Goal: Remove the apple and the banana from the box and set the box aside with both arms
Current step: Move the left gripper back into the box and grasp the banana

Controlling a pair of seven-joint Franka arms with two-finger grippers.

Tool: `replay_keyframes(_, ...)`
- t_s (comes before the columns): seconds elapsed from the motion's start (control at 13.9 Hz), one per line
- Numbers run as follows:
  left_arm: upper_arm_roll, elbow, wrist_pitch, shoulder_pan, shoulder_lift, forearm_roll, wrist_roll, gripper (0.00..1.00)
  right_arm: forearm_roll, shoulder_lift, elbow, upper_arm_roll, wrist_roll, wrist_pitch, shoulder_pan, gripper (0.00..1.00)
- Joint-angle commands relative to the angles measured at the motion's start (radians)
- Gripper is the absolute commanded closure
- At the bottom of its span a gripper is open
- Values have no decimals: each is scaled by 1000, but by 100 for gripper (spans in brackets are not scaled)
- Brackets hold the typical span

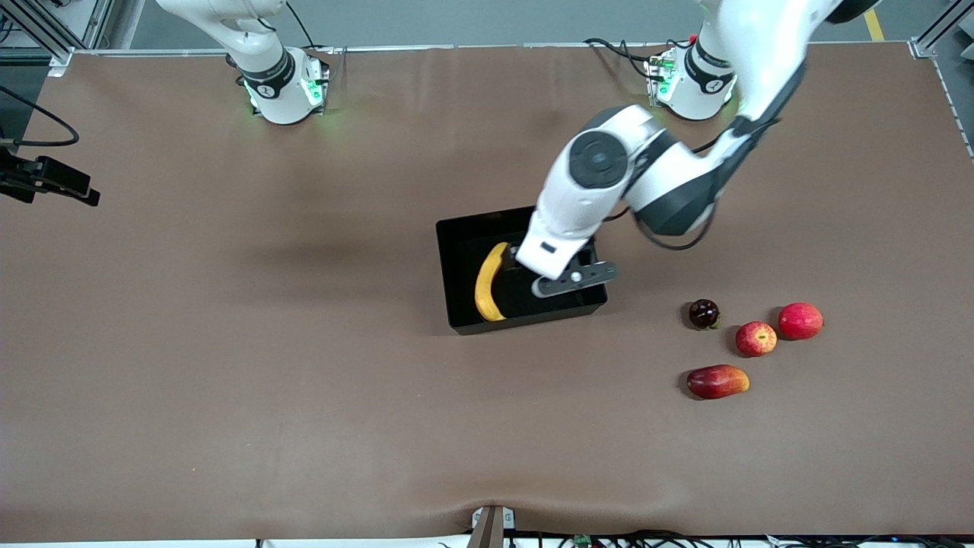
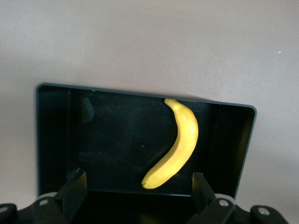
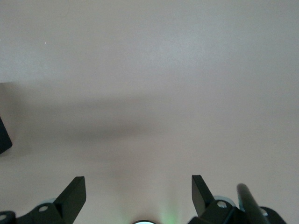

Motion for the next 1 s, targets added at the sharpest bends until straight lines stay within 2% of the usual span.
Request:
replay_keyframes(0.0, 174, 76, 42, -185, 69, 12, -119, 0, 11, 8, 16, 14, -6, -10, -22, 0)
replay_keyframes(0.14, 242, 76, 100, -255, 111, 6, -136, 0, 11, 8, 16, 14, -6, -9, -22, 0)
replay_keyframes(0.29, 245, 72, 169, -250, 154, 6, -124, 0, 11, 8, 16, 14, -6, -10, -20, 0)
replay_keyframes(0.65, 250, 75, 244, -295, 243, 14, -152, 0, 11, 10, 16, 14, -6, -10, -22, 0)
replay_keyframes(0.93, 304, 75, 269, -359, 274, 12, -159, 0, 11, 11, 16, 14, -6, -10, -22, 0)
